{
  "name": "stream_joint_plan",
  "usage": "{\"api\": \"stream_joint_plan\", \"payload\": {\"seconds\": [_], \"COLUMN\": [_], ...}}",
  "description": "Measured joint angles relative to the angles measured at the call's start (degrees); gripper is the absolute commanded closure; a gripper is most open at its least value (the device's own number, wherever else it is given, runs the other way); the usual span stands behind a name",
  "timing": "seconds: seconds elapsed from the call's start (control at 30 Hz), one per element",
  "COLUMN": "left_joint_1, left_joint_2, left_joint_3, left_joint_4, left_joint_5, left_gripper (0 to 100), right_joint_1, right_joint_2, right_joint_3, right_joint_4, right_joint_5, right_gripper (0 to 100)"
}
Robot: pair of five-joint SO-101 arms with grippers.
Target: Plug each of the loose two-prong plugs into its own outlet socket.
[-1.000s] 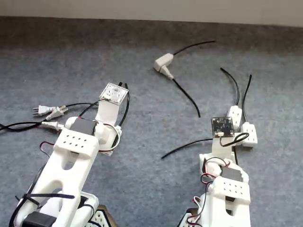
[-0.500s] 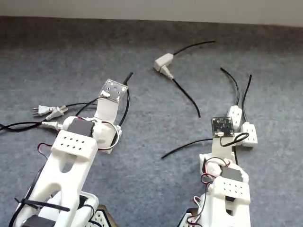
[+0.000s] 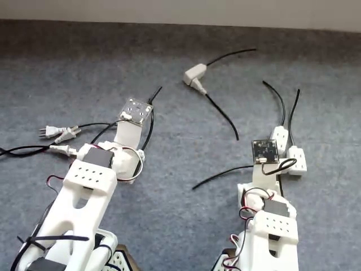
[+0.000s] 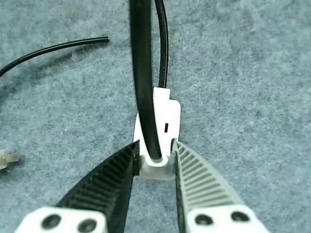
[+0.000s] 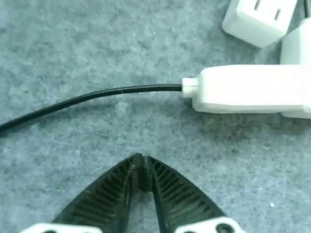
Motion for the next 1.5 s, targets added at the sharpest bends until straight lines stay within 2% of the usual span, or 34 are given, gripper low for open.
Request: {"api": "stream_joint_plan", "payload": {"seconds": [1.5], "left_joint_1": [0.0], "left_joint_2": [-0.2], "left_joint_3": [1.8], "left_joint_4": [-2.5], "left_joint_5": [-0.3], "left_gripper": [99], "right_joint_1": [0.0], "right_joint_2": [0.0], "right_joint_3": [0.1], "right_joint_4": [-1.1], "right_joint_5": [0.0], "right_gripper": [99.1]}}
